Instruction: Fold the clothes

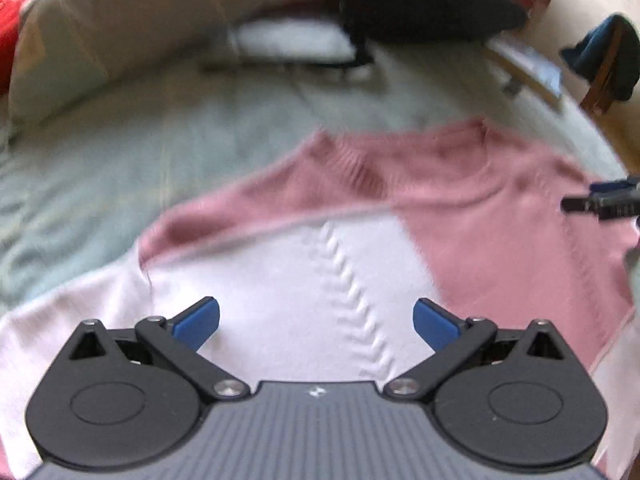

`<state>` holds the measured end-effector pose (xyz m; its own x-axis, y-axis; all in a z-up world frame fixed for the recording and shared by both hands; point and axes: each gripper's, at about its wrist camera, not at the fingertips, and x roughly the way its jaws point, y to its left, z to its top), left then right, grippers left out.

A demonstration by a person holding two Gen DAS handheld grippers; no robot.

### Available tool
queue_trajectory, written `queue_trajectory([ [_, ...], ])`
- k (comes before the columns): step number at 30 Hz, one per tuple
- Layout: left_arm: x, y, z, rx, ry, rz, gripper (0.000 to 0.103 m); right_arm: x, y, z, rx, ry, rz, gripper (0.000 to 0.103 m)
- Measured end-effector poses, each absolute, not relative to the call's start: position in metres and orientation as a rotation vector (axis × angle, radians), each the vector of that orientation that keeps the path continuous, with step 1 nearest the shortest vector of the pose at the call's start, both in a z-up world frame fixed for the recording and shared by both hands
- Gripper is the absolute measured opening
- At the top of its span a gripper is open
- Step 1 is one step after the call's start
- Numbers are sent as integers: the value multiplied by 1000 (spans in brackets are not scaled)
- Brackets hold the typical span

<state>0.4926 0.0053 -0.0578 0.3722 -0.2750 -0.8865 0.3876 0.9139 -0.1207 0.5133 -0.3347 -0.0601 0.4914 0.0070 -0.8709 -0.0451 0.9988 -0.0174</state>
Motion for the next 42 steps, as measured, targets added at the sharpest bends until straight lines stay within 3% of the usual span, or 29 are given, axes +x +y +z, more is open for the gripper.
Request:
queue_trajectory([
  [11, 540, 14, -85, 58, 985, -338, 103, 563, -359, -80, 86, 945, -1, 103],
  [14, 540, 11, -77, 67, 1006, -319, 101, 530, -348, -58, 36, 900, 103, 103],
  [22, 457, 24, 7, 163, 896, -466, 101, 442, -317, 2, -96, 770, 376, 103],
  [26, 393, 16, 18, 223, 833, -696, 102, 398, -302, 31, -162, 702, 511, 103],
  [35, 351, -5, -67, 421, 932, -830, 102, 356, -252, -56, -311, 802, 641, 103],
  [42, 354, 18, -74, 413, 855, -961, 103, 351, -267, -76, -324, 760, 705, 103],
])
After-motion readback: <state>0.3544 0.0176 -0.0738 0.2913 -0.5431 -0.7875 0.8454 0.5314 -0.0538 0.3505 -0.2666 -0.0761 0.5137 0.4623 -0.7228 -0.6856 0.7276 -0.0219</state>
